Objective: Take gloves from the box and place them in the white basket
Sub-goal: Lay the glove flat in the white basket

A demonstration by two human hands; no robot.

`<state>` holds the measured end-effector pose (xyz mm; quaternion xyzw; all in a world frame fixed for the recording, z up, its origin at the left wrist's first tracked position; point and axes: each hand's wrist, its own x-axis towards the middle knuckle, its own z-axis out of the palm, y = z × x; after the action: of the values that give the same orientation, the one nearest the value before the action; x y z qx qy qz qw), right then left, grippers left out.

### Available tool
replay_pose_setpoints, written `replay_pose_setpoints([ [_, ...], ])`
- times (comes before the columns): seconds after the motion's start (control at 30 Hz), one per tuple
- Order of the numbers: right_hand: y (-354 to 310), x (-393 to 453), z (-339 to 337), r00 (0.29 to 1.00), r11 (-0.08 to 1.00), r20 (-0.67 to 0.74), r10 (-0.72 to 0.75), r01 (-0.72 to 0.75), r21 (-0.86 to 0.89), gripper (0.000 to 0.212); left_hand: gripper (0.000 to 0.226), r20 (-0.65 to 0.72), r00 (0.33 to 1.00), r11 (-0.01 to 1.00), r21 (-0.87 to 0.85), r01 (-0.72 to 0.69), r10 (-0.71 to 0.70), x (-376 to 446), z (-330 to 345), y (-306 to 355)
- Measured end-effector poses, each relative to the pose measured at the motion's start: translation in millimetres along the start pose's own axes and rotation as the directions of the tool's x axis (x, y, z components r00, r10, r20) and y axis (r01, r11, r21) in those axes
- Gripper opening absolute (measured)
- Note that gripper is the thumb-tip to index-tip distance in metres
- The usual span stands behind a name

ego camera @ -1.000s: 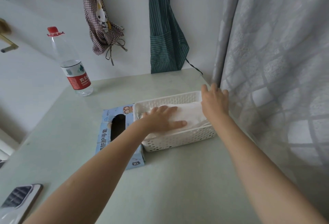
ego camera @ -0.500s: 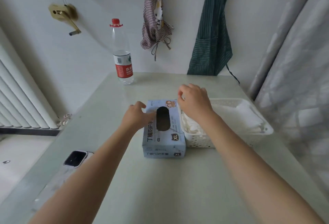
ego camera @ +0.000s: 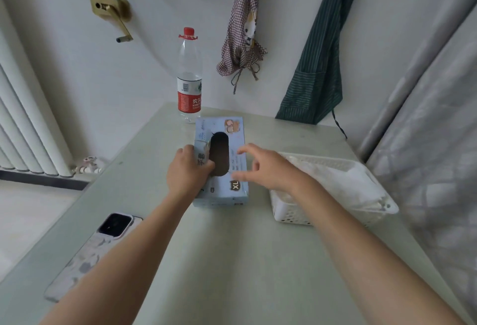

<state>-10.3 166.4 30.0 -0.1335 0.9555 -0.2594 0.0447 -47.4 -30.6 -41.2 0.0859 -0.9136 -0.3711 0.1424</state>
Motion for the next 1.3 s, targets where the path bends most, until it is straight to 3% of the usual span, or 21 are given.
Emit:
replay_pose_setpoints([
  [0.07,-7.0,1.4,10.6,0.994,0.986,0.106,-0.03,0.047,-0.162,0.089,0.039,-0.1,0.995,0.998,-0.05,-0.035,0.03,2.2,-0.9,5.7],
  [0.1,-6.3,6.8,17.3,0.995,0.951,0.099,-0.031,0.06,-0.304,0.093,0.042,-0.137,0.99,0.996,-0.072,-0.05,0.04,3.5,-1.0,9.6],
  [0.2,0.8,27.5,32.4,0.997,0.868,-0.026,-0.07,0.049,-0.494,0.071,0.05,-0.166,0.984,0.99,-0.116,-0.086,0.066,11.1,2.2,15.4],
  [0.27,5.7,40.5,37.3,0.994,0.882,-0.079,-0.073,0.027,-0.471,0.054,0.051,-0.113,0.99,0.979,-0.171,-0.108,0.089,19.0,6.6,14.6],
  [0.33,11.6,54.9,38.6,0.996,0.909,-0.086,-0.036,-0.003,-0.416,0.049,0.05,-0.035,0.996,0.96,-0.266,-0.092,0.086,28.1,10.4,11.1],
  [0.5,18.9,93.6,41.4,0.998,0.96,-0.019,0.06,-0.062,-0.273,0.063,0.052,0.082,0.996,0.943,-0.334,-0.002,0.031,44.8,18.0,1.6],
  [0.7,21.8,106.8,51.1,0.995,0.969,0.025,0.102,-0.093,-0.231,0.067,0.052,0.246,0.969,0.957,-0.277,0.081,-0.011,53.1,24.0,-3.1],
  [0.8,23.9,89.3,41.4,0.996,0.982,-0.055,0.075,-0.083,-0.169,0.072,0.048,0.094,0.995,0.975,-0.222,-0.021,0.043,50.4,24.9,4.0],
  [0.9,30.5,60.1,14.4,0.955,0.985,-0.293,0.05,-0.096,-0.145,0.063,0.014,-0.006,0.989,0.965,-0.22,-0.142,0.145,31.5,27.4,43.5],
  [0.97,46.3,35.5,-7.8,0.898,0.971,-0.435,0.066,-0.159,-0.18,0.051,0.019,0.177,0.97,0.983,-0.103,-0.149,0.166,12.2,35.2,80.1],
  [1.0,54.0,24.1,-17.3,0.879,0.97,-0.471,0.07,-0.17,-0.175,0.044,0.028,0.346,0.93,0.992,-0.029,-0.12,0.123,2.1,39.0,96.1],
  [1.03,62.4,11.4,-26.5,0.875,0.972,-0.478,0.08,-0.174,-0.156,0.034,0.037,0.528,0.848,0.995,0.049,-0.092,0.053,-9.2,43.1,111.3],
  [1.1,76.0,-16.4,-41.1,0.919,0.977,-0.371,0.137,-0.186,-0.1,0.02,0.043,0.751,0.653,0.978,0.194,-0.076,-0.098,-30.1,51.4,132.6],
  [1.13,81.7,-28.8,-44.4,0.946,0.979,-0.279,0.166,-0.193,-0.07,0.031,0.039,0.777,0.614,0.97,0.231,-0.071,-0.14,-37.6,53.0,137.7],
  [1.2,87.8,-48.7,-48.1,0.973,0.981,-0.141,0.185,-0.191,-0.032,0.05,0.025,0.742,0.652,0.977,0.214,-0.009,-0.156,-44.0,56.5,138.4],
  [1.3,93.4,-64.8,-53.3,0.978,0.969,-0.019,0.207,-0.207,-0.132,0.056,0.018,0.607,0.784,0.991,0.06,0.123,-0.134,-44.7,61.1,130.4],
])
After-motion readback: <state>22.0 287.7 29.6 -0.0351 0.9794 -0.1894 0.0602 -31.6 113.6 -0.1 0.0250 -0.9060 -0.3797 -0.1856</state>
